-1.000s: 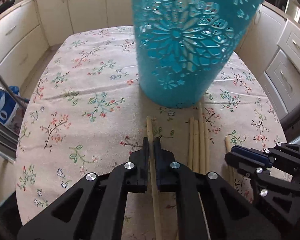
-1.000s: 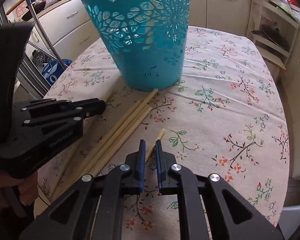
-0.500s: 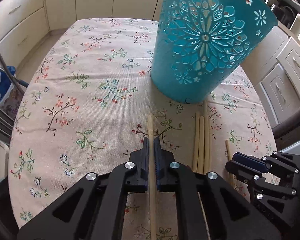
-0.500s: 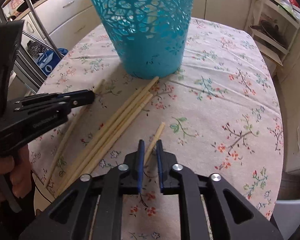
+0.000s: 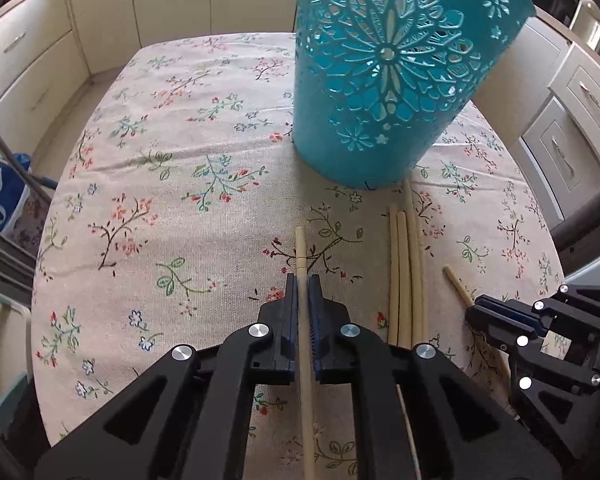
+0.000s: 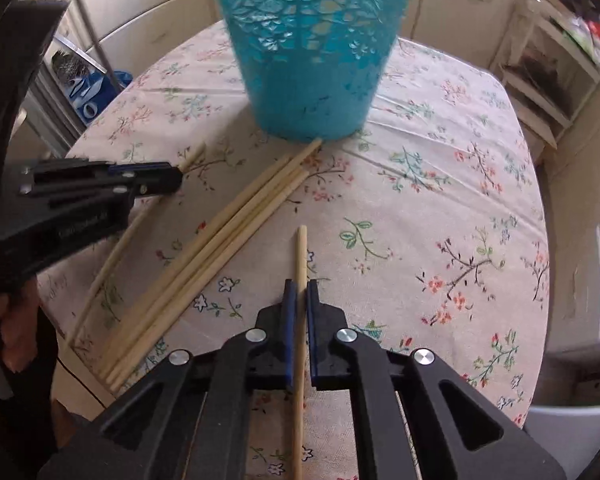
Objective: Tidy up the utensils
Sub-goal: 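Lift chopsticks into the teal cup, opening the left tool then the right tool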
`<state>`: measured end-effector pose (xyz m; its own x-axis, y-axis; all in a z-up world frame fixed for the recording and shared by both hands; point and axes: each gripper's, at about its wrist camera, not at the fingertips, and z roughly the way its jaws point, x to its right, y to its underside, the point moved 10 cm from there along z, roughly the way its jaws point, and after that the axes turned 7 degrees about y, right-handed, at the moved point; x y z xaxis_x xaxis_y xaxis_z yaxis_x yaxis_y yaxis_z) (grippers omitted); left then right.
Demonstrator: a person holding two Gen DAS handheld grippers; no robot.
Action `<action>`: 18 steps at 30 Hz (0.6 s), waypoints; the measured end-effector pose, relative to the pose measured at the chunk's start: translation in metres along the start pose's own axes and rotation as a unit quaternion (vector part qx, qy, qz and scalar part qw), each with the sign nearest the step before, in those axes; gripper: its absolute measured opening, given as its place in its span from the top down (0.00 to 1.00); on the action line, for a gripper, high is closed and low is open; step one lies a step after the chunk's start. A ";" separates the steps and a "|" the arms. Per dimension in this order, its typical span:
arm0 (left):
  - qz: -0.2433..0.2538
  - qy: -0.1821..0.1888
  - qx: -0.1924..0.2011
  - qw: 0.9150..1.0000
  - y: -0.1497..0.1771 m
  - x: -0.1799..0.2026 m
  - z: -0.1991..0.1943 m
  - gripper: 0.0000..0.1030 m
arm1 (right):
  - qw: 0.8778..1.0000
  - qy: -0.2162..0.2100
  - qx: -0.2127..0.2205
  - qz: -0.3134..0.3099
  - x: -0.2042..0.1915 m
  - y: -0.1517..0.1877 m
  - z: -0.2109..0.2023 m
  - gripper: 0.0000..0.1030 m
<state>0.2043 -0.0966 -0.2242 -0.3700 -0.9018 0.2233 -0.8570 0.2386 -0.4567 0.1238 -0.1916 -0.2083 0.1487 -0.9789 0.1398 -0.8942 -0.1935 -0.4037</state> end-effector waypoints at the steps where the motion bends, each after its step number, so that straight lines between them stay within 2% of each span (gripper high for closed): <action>1: 0.010 -0.003 0.000 1.000 0.000 0.001 0.000 0.94 | 1.000 -0.002 -0.002 0.001 0.000 -0.001 0.001 0.94; 3: 0.020 -0.002 0.001 1.000 -0.002 0.002 0.000 0.95 | 1.000 -0.010 -0.003 0.011 0.004 -0.001 0.002 0.94; 6: 0.001 0.026 0.011 1.000 -0.004 0.001 -0.005 0.96 | 0.998 -0.035 0.007 0.057 0.010 -0.001 0.003 0.95; 8: -0.015 0.053 0.038 0.998 -0.006 0.002 -0.021 0.96 | 0.993 -0.066 0.030 0.097 0.018 0.002 0.004 0.95; 10: -0.023 0.079 0.080 0.993 -0.015 0.006 -0.046 0.96 | 0.981 -0.107 0.055 0.151 0.026 0.007 0.004 0.94; 13: -0.022 0.122 0.173 0.977 -0.044 0.019 -0.097 0.96 | 0.968 -0.137 0.076 0.198 0.034 0.011 0.004 0.94; 15: -0.015 0.142 0.241 0.960 -0.072 0.031 -0.134 0.96 | 0.965 -0.137 0.083 0.206 0.035 0.011 0.006 0.95; 18: -0.005 0.148 0.326 0.934 -0.116 0.047 -0.176 0.96 | 0.963 -0.137 0.091 0.214 0.037 0.010 0.005 0.95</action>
<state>0.2228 -0.1030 -0.0090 -0.5287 -0.7411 0.4137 -0.4964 -0.1254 -0.8590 0.1226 -0.2298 -0.2121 -0.0889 -0.9469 -0.3091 -0.8129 0.2483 -0.5268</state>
